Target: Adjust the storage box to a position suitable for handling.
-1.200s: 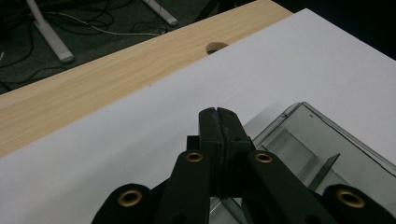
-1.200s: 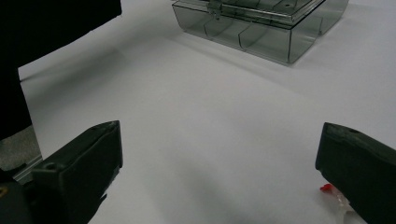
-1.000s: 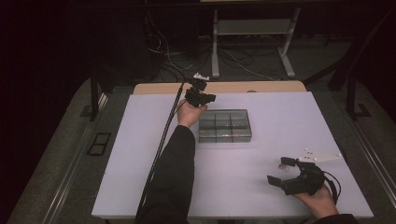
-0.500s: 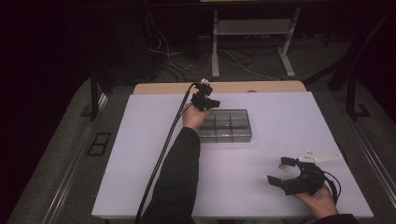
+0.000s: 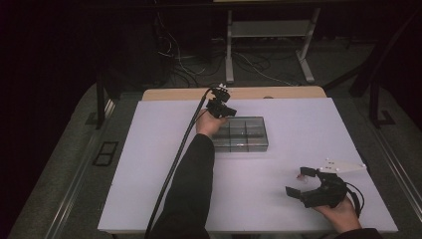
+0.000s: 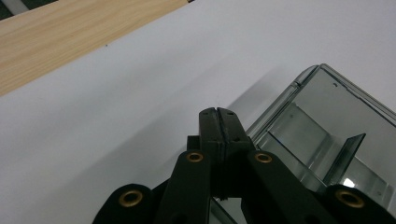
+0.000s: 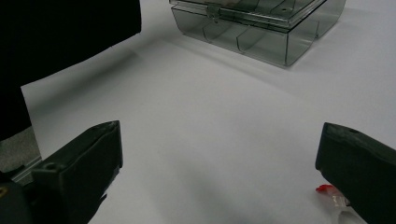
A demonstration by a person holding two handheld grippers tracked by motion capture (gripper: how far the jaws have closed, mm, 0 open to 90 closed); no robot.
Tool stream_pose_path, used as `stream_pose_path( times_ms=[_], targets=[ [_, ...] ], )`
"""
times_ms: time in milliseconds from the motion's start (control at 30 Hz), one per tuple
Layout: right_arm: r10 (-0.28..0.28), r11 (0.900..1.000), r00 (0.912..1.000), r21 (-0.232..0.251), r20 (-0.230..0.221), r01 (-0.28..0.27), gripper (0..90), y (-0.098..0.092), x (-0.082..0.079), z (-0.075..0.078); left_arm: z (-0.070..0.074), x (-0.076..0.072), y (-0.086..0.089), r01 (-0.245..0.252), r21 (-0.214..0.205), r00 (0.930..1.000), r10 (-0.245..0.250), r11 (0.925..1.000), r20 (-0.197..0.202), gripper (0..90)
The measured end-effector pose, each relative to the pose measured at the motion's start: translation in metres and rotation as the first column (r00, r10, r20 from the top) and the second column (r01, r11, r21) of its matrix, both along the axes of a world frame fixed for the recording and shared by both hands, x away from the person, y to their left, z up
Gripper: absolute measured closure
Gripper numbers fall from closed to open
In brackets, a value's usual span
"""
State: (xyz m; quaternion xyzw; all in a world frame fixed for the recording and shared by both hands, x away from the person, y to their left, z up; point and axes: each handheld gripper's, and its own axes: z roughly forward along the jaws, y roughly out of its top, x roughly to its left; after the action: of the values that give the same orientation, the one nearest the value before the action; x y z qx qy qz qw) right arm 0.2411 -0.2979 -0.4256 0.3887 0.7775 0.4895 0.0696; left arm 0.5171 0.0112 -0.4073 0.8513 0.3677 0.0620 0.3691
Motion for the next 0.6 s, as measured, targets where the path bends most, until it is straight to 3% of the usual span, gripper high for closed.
stream_pose_path(
  times_ms=[167,600],
  targets=[
    [0.0,1.0,1.0,0.0,0.001,0.0,0.5,0.0,0.0,0.0,0.002,0.0,-0.008,0.036,0.015,0.9993,-0.036,0.9992,0.007,88.6],
    [-0.005,1.0,1.0,0.002,0.001,0.005,0.5,-0.001,0.0,0.0,0.006,-0.007,-0.014,0.059,0.004,0.9982,-0.059,0.9983,0.015,88.6]
  ],
)
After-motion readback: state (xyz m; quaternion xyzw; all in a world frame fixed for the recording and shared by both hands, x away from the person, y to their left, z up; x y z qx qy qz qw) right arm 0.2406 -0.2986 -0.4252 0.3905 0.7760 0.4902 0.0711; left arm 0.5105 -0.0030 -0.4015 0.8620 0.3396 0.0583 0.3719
